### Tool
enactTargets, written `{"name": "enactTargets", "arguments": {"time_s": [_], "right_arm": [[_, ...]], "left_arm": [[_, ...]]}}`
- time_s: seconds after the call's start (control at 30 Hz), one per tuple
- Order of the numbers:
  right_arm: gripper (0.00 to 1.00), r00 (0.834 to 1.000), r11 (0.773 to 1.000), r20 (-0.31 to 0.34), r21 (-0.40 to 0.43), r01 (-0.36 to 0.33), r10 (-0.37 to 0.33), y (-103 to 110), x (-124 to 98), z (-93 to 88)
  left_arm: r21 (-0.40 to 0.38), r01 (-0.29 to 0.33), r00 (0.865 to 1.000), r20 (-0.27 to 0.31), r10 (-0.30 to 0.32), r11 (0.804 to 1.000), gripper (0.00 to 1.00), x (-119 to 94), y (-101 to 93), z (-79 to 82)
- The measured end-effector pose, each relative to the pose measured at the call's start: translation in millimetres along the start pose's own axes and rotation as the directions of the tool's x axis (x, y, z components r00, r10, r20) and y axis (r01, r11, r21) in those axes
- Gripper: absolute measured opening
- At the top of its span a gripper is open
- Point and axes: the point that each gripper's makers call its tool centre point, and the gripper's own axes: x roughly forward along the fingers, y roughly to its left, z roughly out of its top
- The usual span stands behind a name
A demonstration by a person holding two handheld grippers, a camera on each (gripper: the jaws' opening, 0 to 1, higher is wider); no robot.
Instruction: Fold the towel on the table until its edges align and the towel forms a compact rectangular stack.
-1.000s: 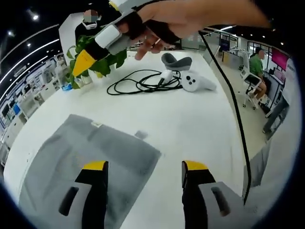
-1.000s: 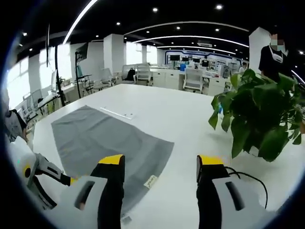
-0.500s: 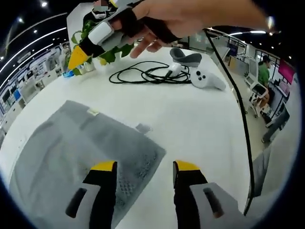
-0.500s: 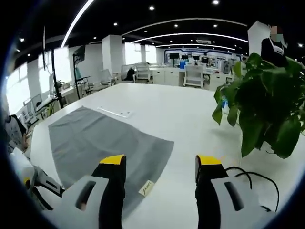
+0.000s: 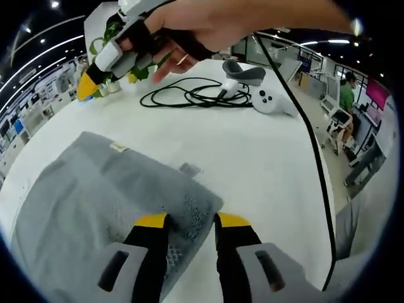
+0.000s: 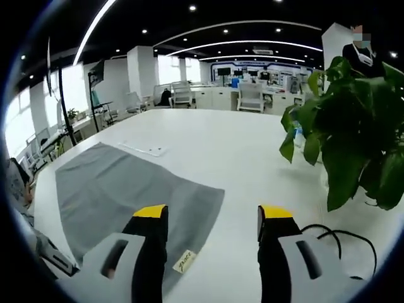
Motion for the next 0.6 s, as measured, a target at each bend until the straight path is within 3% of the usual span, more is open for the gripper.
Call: {"name": "enactTargets", "arguments": {"time_s": [0.27, 0.37, 0.6], "right_arm": [[0.56, 1.000, 1.000, -0.022, -0.015, -0.019, 0.019, 1.8, 17.5, -3.9], [0.54, 0.999, 0.999, -0.035, -0.022, -0.023, 0.023, 0.0, 31.2, -8.4], [0.45, 0.997, 0.999, -0.065, -0.030, -0.033, 0.031, -1.4, 60.5, -16.1]], "left_arm": [[-0.019, -0.021, 1.000, 0.001, 0.021, 1.000, 0.11, 2.1, 0.2, 1.5], [-0.070, -0.021, 1.000, -0.004, 0.021, 0.997, 0.06, 1.5, -0.4, 0.0], [-0.036, -0.006, 1.000, -0.016, 0.006, 0.999, 0.05, 1.0, -7.7, -1.5]]}}
